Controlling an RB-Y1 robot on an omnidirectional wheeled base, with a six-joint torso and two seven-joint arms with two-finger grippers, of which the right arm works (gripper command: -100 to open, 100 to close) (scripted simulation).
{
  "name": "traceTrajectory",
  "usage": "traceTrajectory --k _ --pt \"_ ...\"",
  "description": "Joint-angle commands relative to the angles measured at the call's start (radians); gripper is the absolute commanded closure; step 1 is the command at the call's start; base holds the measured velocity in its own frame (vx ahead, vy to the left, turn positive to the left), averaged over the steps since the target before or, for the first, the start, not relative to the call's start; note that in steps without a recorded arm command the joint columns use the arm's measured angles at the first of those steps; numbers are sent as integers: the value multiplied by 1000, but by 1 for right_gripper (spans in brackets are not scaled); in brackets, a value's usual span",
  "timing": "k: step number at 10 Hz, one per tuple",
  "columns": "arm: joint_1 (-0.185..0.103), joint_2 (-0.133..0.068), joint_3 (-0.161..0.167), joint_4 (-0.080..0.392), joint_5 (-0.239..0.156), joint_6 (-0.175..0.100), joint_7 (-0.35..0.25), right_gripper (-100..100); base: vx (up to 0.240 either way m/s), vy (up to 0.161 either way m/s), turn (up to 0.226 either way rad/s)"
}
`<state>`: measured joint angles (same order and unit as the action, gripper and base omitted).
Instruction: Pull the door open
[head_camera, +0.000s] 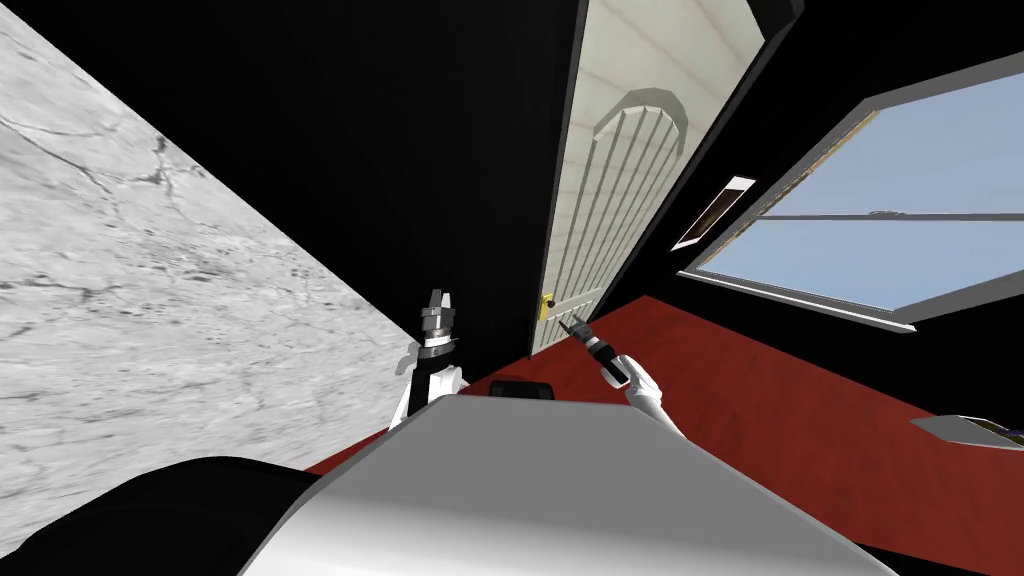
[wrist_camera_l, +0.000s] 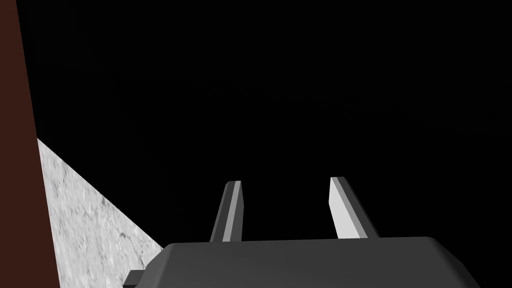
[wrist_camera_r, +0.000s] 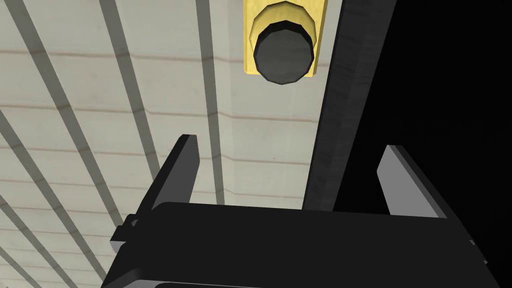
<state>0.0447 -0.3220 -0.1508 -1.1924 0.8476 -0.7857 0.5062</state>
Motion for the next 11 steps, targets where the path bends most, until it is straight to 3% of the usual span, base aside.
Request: traceTrajectory --k 1,5,8,9,11 --pt "-7 3 -5 8 -3 5 6 -100 84 38 66" --pt "-25 11 -17 28 -11 19 21 -100 179 80 69" --pt "-30 12 -20 34 -13 21 25 -100 77 17 43" --pt "-30 12 -20 34 -13 21 25 100 -50 -26 -3" --pt "-30 12 -20 34 -13 21 25 100 -18 -3 -5"
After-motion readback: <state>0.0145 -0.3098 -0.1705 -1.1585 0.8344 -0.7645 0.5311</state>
